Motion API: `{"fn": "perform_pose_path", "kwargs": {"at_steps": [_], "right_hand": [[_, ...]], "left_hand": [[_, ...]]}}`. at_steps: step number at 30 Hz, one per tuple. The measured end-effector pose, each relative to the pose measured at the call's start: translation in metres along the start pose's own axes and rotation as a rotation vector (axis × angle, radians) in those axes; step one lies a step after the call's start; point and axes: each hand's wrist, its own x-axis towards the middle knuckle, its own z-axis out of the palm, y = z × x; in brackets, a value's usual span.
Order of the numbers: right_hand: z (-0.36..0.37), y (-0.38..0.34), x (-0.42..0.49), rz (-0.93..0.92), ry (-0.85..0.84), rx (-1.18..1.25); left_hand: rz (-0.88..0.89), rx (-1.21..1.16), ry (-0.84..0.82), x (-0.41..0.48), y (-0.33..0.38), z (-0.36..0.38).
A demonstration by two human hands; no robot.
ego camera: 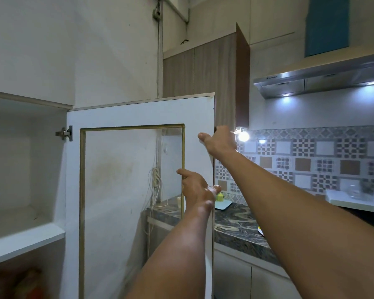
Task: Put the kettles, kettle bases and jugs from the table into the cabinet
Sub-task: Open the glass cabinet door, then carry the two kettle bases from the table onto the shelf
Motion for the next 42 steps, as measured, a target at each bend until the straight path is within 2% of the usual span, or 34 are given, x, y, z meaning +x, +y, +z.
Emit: {"fn": "perform_pose_path", "kwargs": {"at_steps": [3,5,8,11,15,19,25,32,37,42], "right_hand": [[-0.001,-0.011,-0.008,0.026,0.017,-0.087],[0.001,-0.019,-0.024,-0.024,0.124,-0.200],[0.010,-0.026,-0.052,-0.295,0.253,-0.368],[0.031,-0.044,-0.084,-0.445,0.083,-0.405],[0.083,-0.082,-0.132,-0.451,-0.127,-0.423],[0.155,-0.133,-0.188,-0.459,-0.311,-0.378],[0.269,-0.228,-0.288,-0.632,-0.524,-0.245],[0.380,-0.342,-0.408,-0.903,-0.724,-0.004],[0.428,-0.401,-0.486,-1.089,-0.912,0.203],[0.449,-0.432,-0.557,-1.315,-1.108,0.357]], "left_hand": [[0.109,0.272,-0.043,-0.003,-0.007,-0.021],[0.173,0.389,-0.018,-0.006,-0.011,-0.043],[0.256,0.552,0.041,-0.005,-0.018,-0.085],[0.320,0.693,0.130,-0.009,-0.027,-0.144],[0.368,0.901,0.253,-0.019,-0.047,-0.239],[0.329,1.056,0.345,-0.033,-0.069,-0.347],[0.119,1.222,0.581,-0.071,-0.106,-0.516],[-0.238,1.366,0.828,-0.147,-0.138,-0.671],[-0.500,1.455,1.042,-0.198,-0.155,-0.734],[-0.794,1.408,1.241,-0.252,-0.175,-0.745]]}}
